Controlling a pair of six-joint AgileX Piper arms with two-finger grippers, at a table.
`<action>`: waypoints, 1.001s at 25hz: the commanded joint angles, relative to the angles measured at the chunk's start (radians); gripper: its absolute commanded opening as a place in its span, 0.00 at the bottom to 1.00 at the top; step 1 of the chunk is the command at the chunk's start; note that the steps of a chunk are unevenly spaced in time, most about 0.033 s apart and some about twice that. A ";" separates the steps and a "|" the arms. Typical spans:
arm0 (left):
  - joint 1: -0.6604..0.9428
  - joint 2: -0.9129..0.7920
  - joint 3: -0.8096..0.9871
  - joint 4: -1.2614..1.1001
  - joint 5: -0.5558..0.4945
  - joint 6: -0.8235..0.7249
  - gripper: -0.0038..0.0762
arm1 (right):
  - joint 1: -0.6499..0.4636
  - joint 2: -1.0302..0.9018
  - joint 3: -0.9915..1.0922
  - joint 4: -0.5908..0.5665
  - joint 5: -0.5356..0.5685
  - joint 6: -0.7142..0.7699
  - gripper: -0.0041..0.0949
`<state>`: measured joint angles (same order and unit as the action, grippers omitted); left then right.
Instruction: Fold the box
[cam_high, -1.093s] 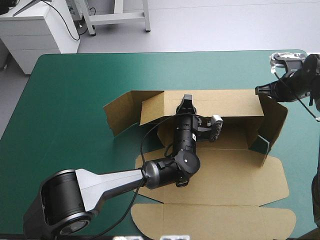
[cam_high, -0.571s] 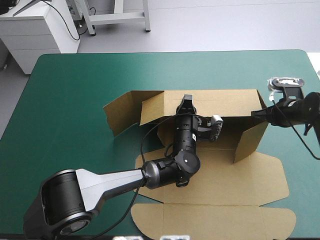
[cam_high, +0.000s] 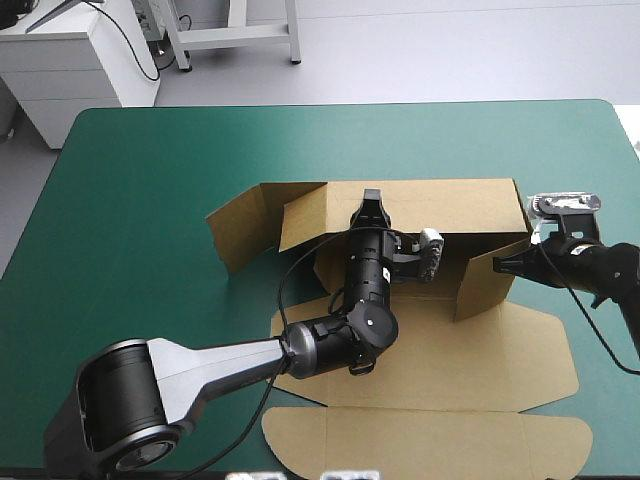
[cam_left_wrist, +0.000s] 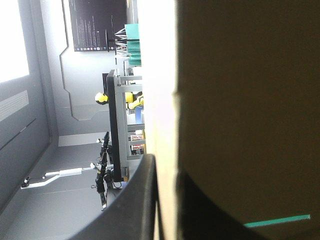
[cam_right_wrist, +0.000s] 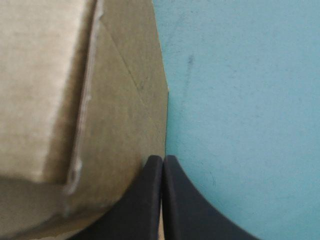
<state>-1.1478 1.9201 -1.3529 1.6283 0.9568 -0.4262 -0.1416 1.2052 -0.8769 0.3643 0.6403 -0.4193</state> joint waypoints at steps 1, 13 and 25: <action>-0.001 -0.045 0.000 -0.096 0.010 -0.024 0.04 | 0.000 -0.027 -0.024 0.021 -0.038 -0.050 0.02; 0.000 -0.052 0.000 -0.059 -0.005 -0.021 0.04 | 0.000 -0.027 -0.026 0.015 0.067 -0.203 0.48; 0.000 -0.052 0.000 -0.065 -0.007 -0.017 0.04 | 0.000 -0.057 -0.074 -0.032 0.163 -0.254 0.51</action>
<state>-1.1478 1.9068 -1.3443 1.6249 0.9474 -0.4304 -0.1417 1.1766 -0.9172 0.3085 0.8425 -0.6365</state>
